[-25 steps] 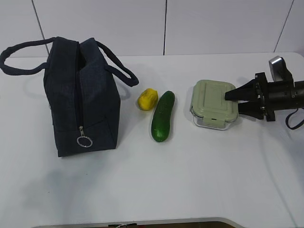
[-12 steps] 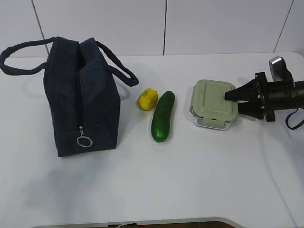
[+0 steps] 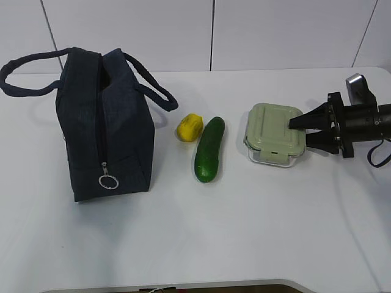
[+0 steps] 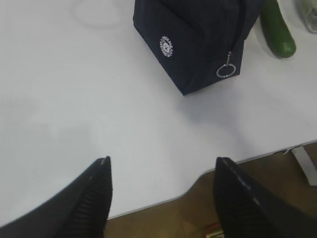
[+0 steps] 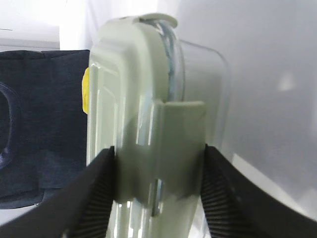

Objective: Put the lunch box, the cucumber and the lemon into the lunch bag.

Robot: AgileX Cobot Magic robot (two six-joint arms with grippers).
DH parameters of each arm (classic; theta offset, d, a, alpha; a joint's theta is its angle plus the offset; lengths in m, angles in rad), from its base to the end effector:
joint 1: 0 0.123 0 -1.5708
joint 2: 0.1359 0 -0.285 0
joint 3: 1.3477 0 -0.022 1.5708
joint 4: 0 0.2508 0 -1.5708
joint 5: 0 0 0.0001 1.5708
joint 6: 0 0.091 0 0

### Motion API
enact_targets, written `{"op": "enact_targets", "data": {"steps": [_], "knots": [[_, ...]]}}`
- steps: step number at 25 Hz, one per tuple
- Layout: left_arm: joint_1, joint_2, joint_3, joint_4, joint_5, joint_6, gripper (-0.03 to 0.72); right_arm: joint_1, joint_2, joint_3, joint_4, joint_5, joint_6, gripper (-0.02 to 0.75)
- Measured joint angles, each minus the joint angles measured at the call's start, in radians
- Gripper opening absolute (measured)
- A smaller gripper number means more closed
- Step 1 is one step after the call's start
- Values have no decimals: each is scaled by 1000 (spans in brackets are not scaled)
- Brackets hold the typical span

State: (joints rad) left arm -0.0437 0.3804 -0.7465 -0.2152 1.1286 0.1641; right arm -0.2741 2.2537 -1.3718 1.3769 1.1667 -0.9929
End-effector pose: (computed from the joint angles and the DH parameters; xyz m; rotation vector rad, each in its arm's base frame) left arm 0.0373 -0.0192 0.3380 0.2327 2.2177 -0.2023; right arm 0.4198 -0.0327 0.1173 0.1942 2.3477 1.4378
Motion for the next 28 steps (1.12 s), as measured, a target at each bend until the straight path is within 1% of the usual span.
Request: {"op": "enact_targets", "data": {"steps": [17,20,23,28], "knots": [[0,403,-99,-156,-213,0,442,0,0,0,0,0,44,397],[0,471,-136,-216,-245,6,418,0,0,0,0,0,45,397],[0,551,-189,-297,-251,38,399,0,0,0,0,0,45,397],[0,702,-275,-411,-266,55,394,0,0,0,2,0,46,397]]}}
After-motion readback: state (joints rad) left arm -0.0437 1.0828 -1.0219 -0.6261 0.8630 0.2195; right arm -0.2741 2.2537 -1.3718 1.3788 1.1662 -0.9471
